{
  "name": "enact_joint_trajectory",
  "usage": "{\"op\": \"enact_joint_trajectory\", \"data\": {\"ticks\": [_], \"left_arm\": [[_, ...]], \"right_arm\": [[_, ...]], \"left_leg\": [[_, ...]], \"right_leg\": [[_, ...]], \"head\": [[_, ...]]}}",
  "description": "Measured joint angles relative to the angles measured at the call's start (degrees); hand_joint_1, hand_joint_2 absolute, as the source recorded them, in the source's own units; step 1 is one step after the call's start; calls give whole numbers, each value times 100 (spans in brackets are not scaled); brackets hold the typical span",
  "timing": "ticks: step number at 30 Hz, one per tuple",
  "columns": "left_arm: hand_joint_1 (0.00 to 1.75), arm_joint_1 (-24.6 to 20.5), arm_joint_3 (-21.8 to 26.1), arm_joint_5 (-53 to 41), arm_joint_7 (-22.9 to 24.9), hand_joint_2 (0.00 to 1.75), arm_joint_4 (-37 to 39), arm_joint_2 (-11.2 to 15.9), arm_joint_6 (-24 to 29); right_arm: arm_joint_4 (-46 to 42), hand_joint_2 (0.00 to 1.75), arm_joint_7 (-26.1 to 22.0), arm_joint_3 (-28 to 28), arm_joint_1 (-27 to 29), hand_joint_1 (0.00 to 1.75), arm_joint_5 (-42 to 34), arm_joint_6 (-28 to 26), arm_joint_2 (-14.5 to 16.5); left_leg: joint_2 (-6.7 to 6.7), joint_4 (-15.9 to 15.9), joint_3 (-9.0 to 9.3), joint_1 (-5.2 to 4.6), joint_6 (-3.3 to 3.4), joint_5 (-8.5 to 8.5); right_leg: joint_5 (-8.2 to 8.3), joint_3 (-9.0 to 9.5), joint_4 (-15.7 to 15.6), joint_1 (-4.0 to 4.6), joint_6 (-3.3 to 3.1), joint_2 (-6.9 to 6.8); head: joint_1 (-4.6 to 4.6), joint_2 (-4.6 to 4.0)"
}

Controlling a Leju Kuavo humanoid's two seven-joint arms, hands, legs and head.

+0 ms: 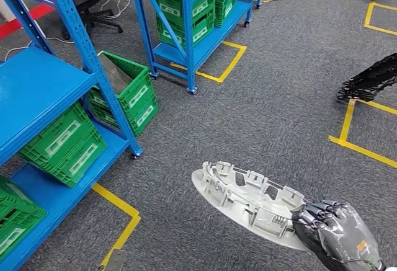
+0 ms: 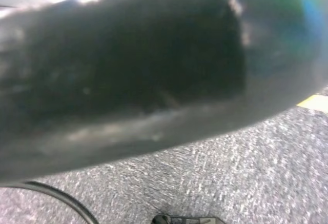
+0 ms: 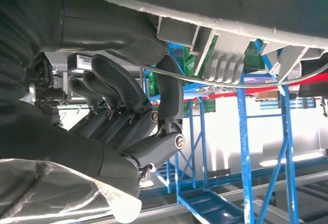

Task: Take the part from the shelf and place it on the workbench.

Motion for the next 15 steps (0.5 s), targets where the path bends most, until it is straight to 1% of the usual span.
{"op": "enact_joint_trajectory", "data": {"ticks": [1, 2, 3, 5, 6, 7, 8, 9, 10, 11, 12, 13, 15], "left_arm": [[0, 0, 1, -1, -1, 0, 0, -2, 3], [0, -2, 1, 0, -1, 0, 0, -3, 7], [0, -5, 1, 0, -1, 0, 0, -7, 9], [0, -5, 1, 1, 0, 0, 0, -13, 11], [0, -2, 0, 2, 0, 0, 0, -17, 10], [0, 1, 1, 2, 0, 0, 0, -20, 10], [0, 1, 1, 2, 0, 0, 0, -20, 10], [0, 0, 2, 1, 0, 0, 0, -21, 10], [0, -1, 2, -1, 0, 0, 0, -20, 9], [0, -4, 2, -4, -1, 0, 0, -19, 9], [0, -5, 1, -7, -1, 0, 0, -18, 8], [0, -4, 1, -10, -1, 0, 0, -16, 8], [0, 1, 1, -17, -1, 0, 0, -15, 8]], "right_arm": [[-7, 175, 0, -8, 10, 175, -1, -1, -4], [-12, 175, 0, -16, 14, 175, -1, -1, -8], [-17, 175, 0, -24, 19, 175, -1, -2, -12], [-21, 175, 1, -33, 28, 175, 4, -2, -15], [-20, 175, 3, -37, 43, 175, 10, -2, -15], [-20, 175, 6, -43, 60, 175, 18, -1, -15], [-20, 175, 10, -50, 78, 175, 27, -1, -15], [-22, 175, 14, -59, 94, 175, 33, -1, -15], [-25, 175, 17, -67, 104, 175, 37, -2, -15], [-28, 175, 22, -73, 114, 175, 43, -3, -15], [-33, 175, 27, -83, 125, 175, 52, -5, -15], [-38, 175, 33, -92, 137, 175, 65, -8, -15], [-47, 175, 49, -108, 172, 175, 95, -11, -15]], "left_leg": [[11, -34, 12, 13, 15, 20], [24, -67, 25, 28, 33, 41], [38, -88, 34, 39, 46, 56], [58, -90, 32, 32, 60, 58], [71, -89, 32, 29, 59, 57], [82, -88, 34, 28, 57, 54], [89, -85, 39, 30, 50, 50], [94, -79, 46, 34, 37, 41], [96, -68, 51, 34, 17, 28], [96, -44, 47, 26, -10, 11], [97, -24, 40, 16, -40, 0], [99, -9, 31, 7, -67, -5], [109, 5, 21, 12, -112, -14]], "right_leg": [[-43, -32, 50, -1, 27, -15], [-138, -105, 196, -2, 53, -33], [-286, -234, 463, -10, 75, -56], [-618, -594, 1224, -32, 121, -80], [-697, -742, 1515, -43, 140, -85], [-674, -803, 1617, -52, 157, -90], [-539, -744, 1476, -64, 171, -101], [-331, -572, 1120, -77, 182, -122], [-167, -356, 693, -87, 193, -156], [-48, -159, 326, -88, 176, -174], [3, -33, 93, -83, 149, -186], [-7, 19, 5, -69, 114, -183], [8, 18, 0, -55, 32, -156]], "head": [[7, 1], [17, 1], [26, 1], [35, 1], [33, 2], [33, 1], [33, 1], [33, 1], [34, 1], [35, 1], [29, 1], [25, 2], [14, 1]]}}
